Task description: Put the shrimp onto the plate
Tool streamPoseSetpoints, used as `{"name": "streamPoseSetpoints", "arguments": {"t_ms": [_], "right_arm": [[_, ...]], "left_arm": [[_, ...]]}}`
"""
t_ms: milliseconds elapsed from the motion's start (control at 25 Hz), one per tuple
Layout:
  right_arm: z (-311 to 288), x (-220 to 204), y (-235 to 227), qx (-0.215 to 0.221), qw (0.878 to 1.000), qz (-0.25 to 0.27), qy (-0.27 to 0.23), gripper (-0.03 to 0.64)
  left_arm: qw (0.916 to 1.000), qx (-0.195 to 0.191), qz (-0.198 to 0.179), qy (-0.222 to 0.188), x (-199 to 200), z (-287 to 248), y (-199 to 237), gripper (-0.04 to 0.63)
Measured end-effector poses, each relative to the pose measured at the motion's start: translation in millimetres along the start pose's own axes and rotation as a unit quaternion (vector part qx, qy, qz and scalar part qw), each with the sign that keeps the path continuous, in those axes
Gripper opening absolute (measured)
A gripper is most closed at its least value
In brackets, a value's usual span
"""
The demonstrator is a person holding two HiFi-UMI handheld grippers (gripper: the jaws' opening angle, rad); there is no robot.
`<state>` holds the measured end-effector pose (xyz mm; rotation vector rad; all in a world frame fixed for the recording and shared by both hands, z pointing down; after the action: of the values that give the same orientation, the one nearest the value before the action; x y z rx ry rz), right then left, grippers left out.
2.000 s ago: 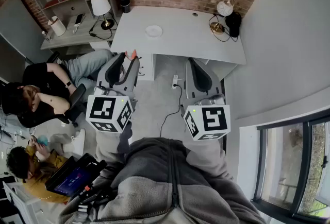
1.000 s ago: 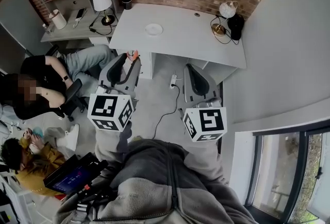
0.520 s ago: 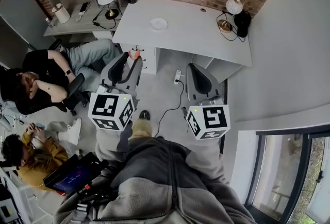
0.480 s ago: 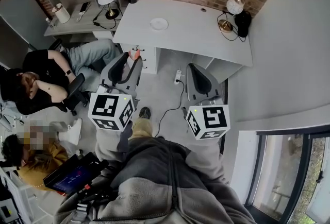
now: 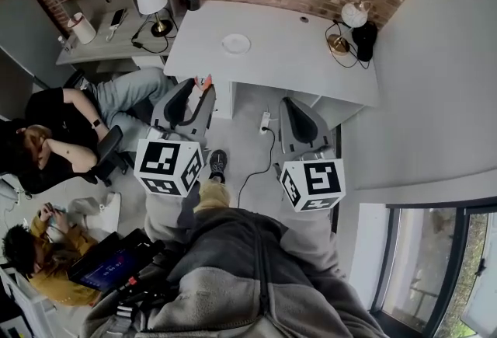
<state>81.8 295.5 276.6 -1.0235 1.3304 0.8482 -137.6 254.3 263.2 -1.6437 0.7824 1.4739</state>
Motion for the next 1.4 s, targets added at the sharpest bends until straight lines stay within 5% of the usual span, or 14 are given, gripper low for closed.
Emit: {"name": "streamPoseSetpoints", "arguments": {"t_ms": [1400], "right_arm": [[-254,-9,-63,-0.004,0.995,-0.007,0.096,0.000]], "left_arm": [[0.9959,-0.029,0.052,0.067,-60,-215,141,0.153]]}}
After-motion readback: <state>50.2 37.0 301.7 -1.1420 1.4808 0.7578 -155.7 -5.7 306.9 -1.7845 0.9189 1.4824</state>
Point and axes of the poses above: the fingertips, and each gripper's own axes: z backward along the fingers, y to its left, x out of its top, the point moved 8 cm from there along z, backward along the fingers, and after that the axes turned 9 degrees about -z, right-handed, at the moved point
